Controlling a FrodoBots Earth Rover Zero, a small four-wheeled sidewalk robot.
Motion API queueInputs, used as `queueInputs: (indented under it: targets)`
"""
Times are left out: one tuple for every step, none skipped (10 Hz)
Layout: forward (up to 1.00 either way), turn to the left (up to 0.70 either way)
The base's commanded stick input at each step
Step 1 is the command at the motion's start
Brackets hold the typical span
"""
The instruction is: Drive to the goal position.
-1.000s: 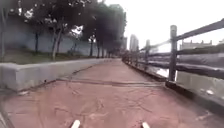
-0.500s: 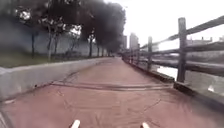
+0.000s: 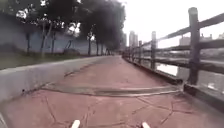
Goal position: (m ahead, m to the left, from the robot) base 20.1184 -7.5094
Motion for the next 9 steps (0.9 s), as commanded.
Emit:
queueInputs:
  targets:
    - [0.7, 0.0]
    - [0.7, 0.0]
    - [0.7, 0.0]
    - [0.7, 0.0]
    - [0.7, 0.0]
    - [0.7, 0.0]
    - [0.7, 0.0]
    - [0.7, 0.0]
    - [0.7, 0.0]
